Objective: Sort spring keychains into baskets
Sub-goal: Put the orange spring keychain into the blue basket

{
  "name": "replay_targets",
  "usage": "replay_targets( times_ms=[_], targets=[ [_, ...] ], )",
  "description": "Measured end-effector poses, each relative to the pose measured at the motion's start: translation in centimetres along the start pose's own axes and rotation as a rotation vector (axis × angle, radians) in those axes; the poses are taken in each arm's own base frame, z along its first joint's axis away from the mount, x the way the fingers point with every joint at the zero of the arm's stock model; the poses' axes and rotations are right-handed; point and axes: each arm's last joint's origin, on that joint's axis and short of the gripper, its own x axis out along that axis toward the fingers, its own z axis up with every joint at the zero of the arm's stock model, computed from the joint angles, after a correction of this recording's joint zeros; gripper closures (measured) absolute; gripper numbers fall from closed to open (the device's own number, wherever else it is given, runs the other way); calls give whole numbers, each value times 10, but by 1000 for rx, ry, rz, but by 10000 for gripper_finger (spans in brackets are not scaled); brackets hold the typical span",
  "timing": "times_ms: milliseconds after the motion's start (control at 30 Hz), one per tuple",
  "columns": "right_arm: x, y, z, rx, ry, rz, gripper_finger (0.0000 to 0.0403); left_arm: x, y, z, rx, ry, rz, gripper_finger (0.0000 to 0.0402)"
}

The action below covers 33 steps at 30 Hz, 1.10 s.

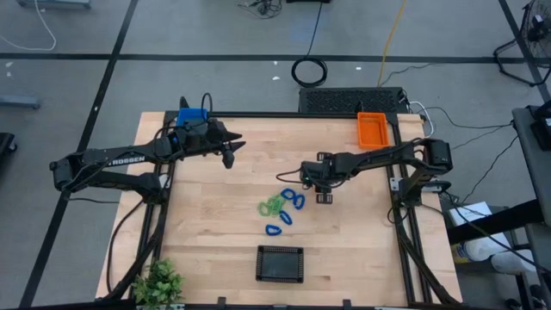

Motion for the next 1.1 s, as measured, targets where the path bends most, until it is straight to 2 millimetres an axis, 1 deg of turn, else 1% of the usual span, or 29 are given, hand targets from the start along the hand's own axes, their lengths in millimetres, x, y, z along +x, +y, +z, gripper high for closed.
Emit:
replay_targets(
  times_ms=[100, 267, 500, 600, 700, 800, 1000, 1100],
  targets=[
    [0, -3, -1, 7, 6, -13, 234, 0, 0, 0, 0, 0, 0, 252],
    [0, -7, -2, 8, 26, -92, 234, 0, 0, 0, 0, 0, 0, 254],
    [0, -7, -2, -17, 23, -97, 235, 0, 0, 0, 0, 0, 0, 254],
    [1, -13, -1, -56, 18, -150, 238, 0, 0, 0, 0, 0, 0, 252],
    [3, -28, 1, -48, -3, -184, 236, 0, 0, 0, 0, 0, 0, 253],
    [7, -50, 0, -4, -23, -144, 231, 0, 0, 0, 0, 0, 0, 254],
    [14, -99, -12, 125, -65, -74, 228, 0, 0, 0, 0, 0, 0, 254],
    [17, -118, -20, 173, -87, -8, 232, 0, 0, 0, 3, 0, 0, 252]
  ],
)
